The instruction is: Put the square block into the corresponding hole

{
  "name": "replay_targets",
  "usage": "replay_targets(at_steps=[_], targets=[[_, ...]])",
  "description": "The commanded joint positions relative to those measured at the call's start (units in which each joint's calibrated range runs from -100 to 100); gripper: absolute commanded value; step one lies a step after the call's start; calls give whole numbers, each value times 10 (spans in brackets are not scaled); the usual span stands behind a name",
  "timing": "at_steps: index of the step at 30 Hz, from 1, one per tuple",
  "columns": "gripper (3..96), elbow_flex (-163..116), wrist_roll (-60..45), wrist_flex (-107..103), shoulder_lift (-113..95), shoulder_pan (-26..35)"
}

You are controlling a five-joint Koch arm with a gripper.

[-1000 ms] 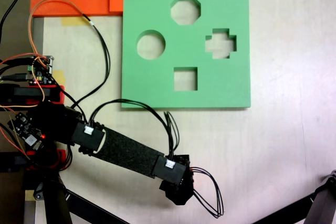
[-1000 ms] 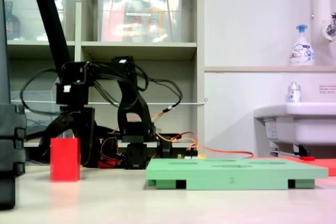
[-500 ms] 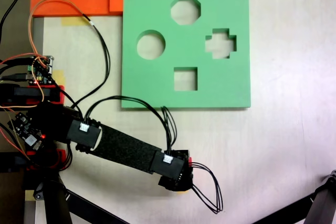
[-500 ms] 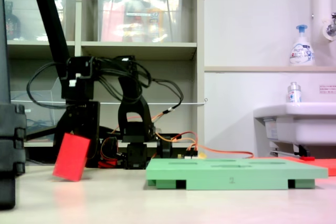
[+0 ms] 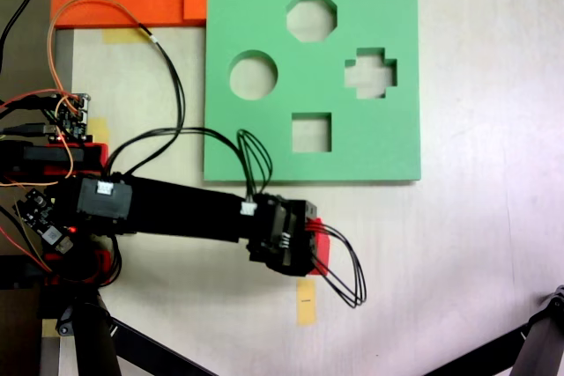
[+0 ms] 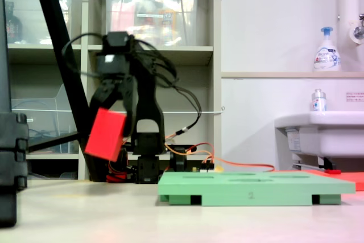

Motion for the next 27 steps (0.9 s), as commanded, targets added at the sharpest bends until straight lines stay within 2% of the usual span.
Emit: replay_targets(at_steps=[1, 10, 27], targets=[[265, 70, 38, -29, -45, 37], [266, 98, 106, -29, 15, 111], [268, 136, 149, -29, 191, 171]])
